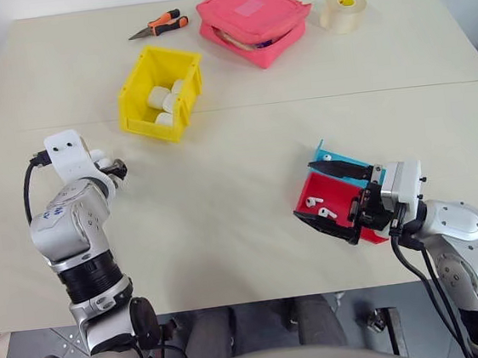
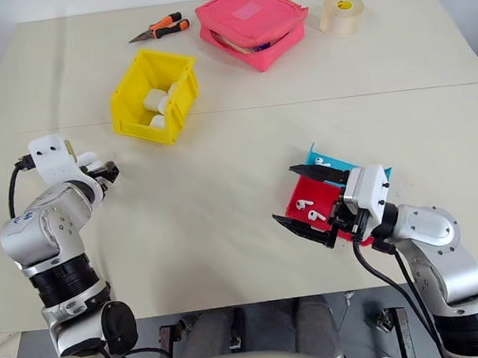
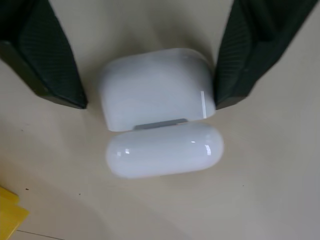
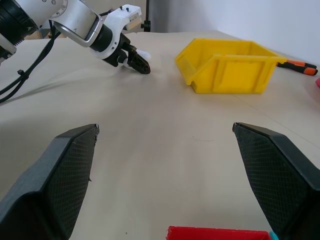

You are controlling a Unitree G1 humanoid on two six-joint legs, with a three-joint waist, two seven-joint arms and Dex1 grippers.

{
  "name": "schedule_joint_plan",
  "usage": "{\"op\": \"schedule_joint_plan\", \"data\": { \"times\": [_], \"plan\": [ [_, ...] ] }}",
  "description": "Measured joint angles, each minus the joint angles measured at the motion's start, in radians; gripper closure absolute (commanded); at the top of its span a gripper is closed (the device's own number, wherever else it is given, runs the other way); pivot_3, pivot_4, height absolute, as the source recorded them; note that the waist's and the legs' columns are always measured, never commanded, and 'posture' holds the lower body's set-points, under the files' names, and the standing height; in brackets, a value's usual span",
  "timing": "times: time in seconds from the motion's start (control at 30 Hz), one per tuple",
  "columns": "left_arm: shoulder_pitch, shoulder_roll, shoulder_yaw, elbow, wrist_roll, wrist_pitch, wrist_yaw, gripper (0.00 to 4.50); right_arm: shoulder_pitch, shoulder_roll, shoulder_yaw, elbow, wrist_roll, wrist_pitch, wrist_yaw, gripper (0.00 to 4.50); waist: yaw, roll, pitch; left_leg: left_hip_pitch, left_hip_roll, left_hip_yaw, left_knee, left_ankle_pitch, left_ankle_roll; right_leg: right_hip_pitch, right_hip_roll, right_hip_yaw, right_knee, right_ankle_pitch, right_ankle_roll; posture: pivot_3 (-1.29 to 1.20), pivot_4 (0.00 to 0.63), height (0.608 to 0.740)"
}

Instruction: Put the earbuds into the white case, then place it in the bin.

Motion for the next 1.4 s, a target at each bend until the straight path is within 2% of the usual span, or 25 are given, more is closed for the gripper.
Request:
{"op": "schedule_joint_plan", "data": {
  "times": [0.03,0.23,0.3,0.43,0.6,0.77,0.9,0.97,1.07,1.4],
  "plan": [
    [0.0,0.0,0.0,-0.002,0.0,0.001,0.0,1.65,0.0,0.0,0.0,0.0,0.0,0.0,0.0,0.0,0.0,0.0,0.0,0.0,0.0,0.0,0.0,0.0,0.0,0.0,0.0,0.0,0.0,0.0,0.0,0.0,0.15,0.74],
    [0.021,0.001,0.0,-0.034,0.0,0.02,-0.004,1.66,0.0,0.001,0.0,0.0,0.0,0.0,-0.001,0.0,-0.001,0.0,0.0,0.0,0.0,0.0,0.0,0.0,0.0,0.0,0.0,0.0,0.0,0.0,0.0,0.0,0.15,0.74],
    [0.052,0.028,-0.011,-0.05,-0.008,0.012,-0.041,1.66,-0.001,0.002,0.001,0.0,0.0,0.0,-0.001,0.0,-0.002,0.0,0.0,0.0,0.0,0.0,-0.001,0.0,0.0,0.0,0.0,0.0,0.0,0.0,0.0,0.0,0.15,0.74],
    [0.128,0.196,-0.069,-0.055,-0.067,0.018,-0.205,1.66,-0.004,0.003,0.002,0.001,0.0,0.0,0.0,0.0,-0.007,0.0,0.0,0.002,0.001,0.0,-0.001,-0.001,-0.001,0.0,0.001,0.0,0.0,0.0,-0.001,0.0,0.15,0.74],
    [0.188,0.438,-0.093,-0.055,-0.149,0.137,-0.388,1.66,-0.007,0.002,0.002,0.003,0.001,0.002,0.006,0.0,-0.015,0.0,0.0,0.003,0.002,-0.002,-0.003,-0.001,-0.002,0.0,0.001,0.0,0.0,-0.001,-0.002,0.0,0.15,0.74],
    [0.251,0.567,-0.099,-0.093,-0.224,0.232,-0.509,1.66,-0.009,0.001,0.003,0.004,0.001,0.004,0.007,0.0,-0.024,0.0,0.0,0.004,0.002,-0.006,-0.004,-0.001,-0.002,0.0,0.001,0.002,0.0,-0.001,-0.002,0.0,0.15,0.74],
    [0.274,0.591,-0.089,-0.094,-0.231,0.245,-0.533,1.66,-0.009,0.001,0.003,0.004,0.002,0.005,0.009,0.0,-0.025,0.001,0.0,0.006,0.002,-0.005,-0.005,-0.001,-0.002,0.0,0.001,0.002,0.001,-0.002,-0.003,0.0,0.15,0.74],
    [0.279,0.596,-0.086,-0.094,-0.231,0.262,-0.533,0.92,-0.009,0.001,0.003,0.004,0.002,0.006,0.012,0.0,-0.026,0.001,-0.001,0.008,0.002,-0.003,-0.007,-0.001,-0.002,0.0,0.001,0.003,0.001,-0.002,-0.003,0.0,0.15,0.74],
    [0.282,0.592,-0.079,-0.096,-0.231,0.285,-0.526,0.07,-0.012,0.001,0.003,0.004,0.002,0.011,0.014,0.0,-0.026,0.003,-0.001,0.009,0.003,-0.002,-0.008,-0.001,-0.002,0.0,0.001,0.004,0.001,-0.002,-0.004,0.0,0.15,0.74],
    [0.268,0.566,-0.05,-0.126,-0.235,0.355,-0.51,0.01,-0.029,0.001,0.005,0.006,0.002,0.024,0.026,0.0,-0.025,0.003,-0.002,0.009,0.002,-0.002,-0.008,-0.001,-0.002,0.0,0.001,0.004,0.001,-0.002,-0.004,0.0,0.15,0.74]
  ]
}}
